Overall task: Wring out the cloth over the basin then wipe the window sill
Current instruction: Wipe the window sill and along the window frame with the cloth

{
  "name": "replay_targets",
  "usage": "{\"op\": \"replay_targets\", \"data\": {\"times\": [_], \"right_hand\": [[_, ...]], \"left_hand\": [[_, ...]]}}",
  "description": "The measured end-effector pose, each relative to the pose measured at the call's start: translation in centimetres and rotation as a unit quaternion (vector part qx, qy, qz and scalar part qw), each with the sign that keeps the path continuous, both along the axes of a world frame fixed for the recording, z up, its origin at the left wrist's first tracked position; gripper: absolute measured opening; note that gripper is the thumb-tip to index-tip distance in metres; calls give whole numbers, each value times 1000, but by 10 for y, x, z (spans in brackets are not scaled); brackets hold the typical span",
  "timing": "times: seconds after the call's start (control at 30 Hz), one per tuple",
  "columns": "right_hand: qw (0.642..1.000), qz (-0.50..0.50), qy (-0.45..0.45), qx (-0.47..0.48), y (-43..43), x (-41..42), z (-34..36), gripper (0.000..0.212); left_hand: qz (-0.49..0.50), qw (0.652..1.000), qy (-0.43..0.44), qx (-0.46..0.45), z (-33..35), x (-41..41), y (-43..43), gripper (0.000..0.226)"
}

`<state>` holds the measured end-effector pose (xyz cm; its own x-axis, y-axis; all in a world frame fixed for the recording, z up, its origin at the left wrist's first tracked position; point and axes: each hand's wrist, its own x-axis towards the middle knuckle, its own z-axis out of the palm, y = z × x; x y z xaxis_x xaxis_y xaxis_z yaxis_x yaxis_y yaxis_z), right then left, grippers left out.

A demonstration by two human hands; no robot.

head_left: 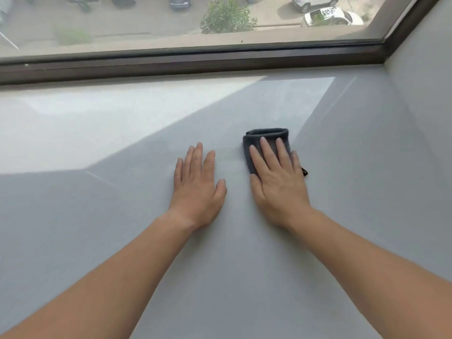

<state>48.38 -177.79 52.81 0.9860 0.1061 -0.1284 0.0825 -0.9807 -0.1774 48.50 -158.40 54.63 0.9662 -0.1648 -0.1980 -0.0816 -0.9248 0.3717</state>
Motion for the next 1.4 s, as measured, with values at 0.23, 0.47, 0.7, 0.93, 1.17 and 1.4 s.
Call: {"op": "replay_targets", "data": {"times": [0.23, 0.47, 0.7, 0.93, 1.17, 1.4], "right_hand": [[999, -42, 21, -3, -81, 92, 5, 60], [1000, 10, -9, 17, -27, 162, 2, 60], [999, -37, 5, -3, -134, 208, 3, 60], [999, 32, -11, 13, -72, 162, 0, 60], [993, -119, -3, -2, -173, 194, 0, 61], [998, 45, -20, 35, -86, 89, -2, 64]], "left_hand": [[23, 999, 20, 10, 3, 50, -34, 69], [33, 999, 29, 25, -4, 84, -66, 73], [22, 996, 53, 68, -11, 88, -79, 74], [31, 994, 48, 98, -15, 92, -82, 90], [23, 993, 41, 104, -15, 90, -81, 88], [22, 992, 46, 114, -15, 89, -83, 83]]}}
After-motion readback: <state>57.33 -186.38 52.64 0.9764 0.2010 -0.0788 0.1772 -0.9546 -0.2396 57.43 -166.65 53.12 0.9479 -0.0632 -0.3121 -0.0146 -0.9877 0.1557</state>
